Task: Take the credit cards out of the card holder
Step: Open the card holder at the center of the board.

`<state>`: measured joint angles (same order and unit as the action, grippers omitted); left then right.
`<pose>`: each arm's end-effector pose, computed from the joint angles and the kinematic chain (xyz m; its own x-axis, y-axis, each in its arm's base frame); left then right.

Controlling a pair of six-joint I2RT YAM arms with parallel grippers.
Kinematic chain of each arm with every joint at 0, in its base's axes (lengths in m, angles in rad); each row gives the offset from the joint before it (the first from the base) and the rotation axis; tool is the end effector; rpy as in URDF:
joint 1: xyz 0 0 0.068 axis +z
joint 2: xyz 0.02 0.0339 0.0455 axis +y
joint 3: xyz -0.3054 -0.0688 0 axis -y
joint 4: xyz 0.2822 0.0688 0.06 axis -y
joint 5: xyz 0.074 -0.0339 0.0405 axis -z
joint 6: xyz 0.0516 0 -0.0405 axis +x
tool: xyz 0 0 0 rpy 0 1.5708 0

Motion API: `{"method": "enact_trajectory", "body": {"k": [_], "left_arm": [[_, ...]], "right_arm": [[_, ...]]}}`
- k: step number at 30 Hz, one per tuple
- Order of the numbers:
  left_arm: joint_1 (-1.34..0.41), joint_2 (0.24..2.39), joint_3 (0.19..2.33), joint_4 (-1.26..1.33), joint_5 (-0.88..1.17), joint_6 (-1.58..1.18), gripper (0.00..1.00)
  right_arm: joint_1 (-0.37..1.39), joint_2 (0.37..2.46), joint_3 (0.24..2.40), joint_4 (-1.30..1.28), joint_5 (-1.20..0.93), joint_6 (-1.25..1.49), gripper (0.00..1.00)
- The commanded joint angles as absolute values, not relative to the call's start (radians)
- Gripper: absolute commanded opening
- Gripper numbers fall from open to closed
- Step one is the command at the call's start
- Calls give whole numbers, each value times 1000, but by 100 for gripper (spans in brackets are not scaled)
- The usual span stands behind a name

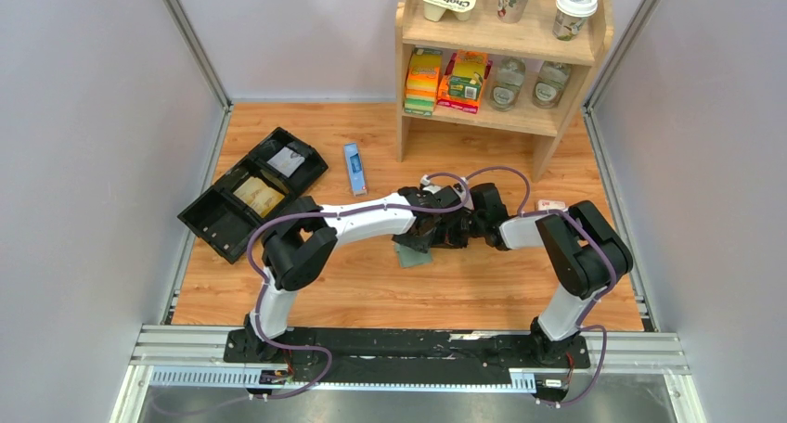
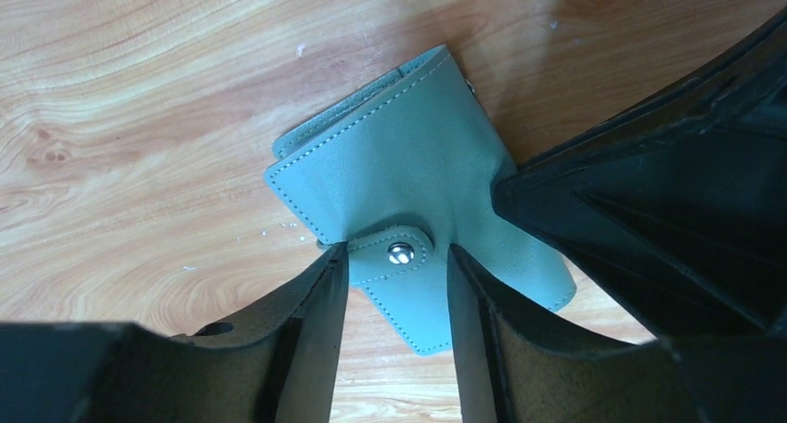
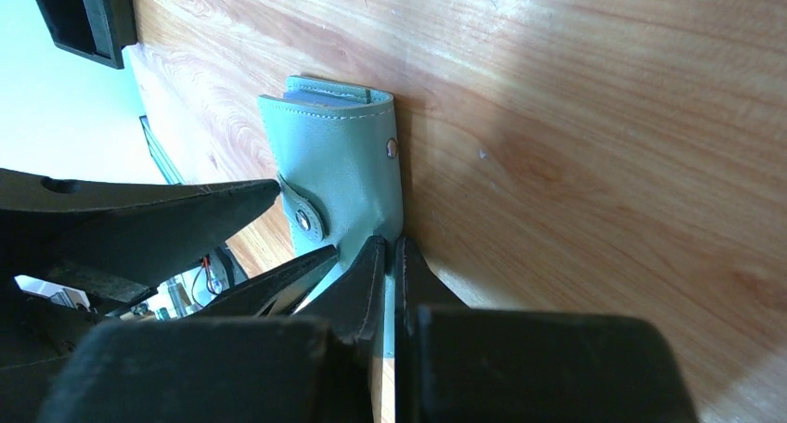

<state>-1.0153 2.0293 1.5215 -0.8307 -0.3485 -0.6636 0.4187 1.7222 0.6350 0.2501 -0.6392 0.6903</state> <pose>0.2571 -0.3808 0.1834 -0.8706 0.3049 -0.3860 0.2803 0.9524 0.1200 0.2869 0.1613 0.1077 -0.9634 0.1307 -0.2342 -0.1009 0.6324 0.7680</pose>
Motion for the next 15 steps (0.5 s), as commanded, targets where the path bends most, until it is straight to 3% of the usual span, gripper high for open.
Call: {"method": "enact_trajectory", "body": {"k": [1,5,8,11,13,15], "left_arm": [[-1022,2088,1539,-844,-367,-658,46],[-1022,2100,1537,-857,-364,-663,34],[-1022,2091,1528,-842,-364,-660,30],[-1022,2054,1511,-819,-371,-660,17],[-1023,2034,1496,-813,-391,-666,0],[-1020,2011,1482,-811,-419,-670,0]], "right_arm": [[431,1758,623,244,-607,683,0],[433,1759,623,245,-609,683,0],[431,1761,621,245,-611,683,0],[433,1761,621,245,-611,683,0],[431,1759,620,244,-611,681,0],[433,1758,620,244,-609,680,0]]}}
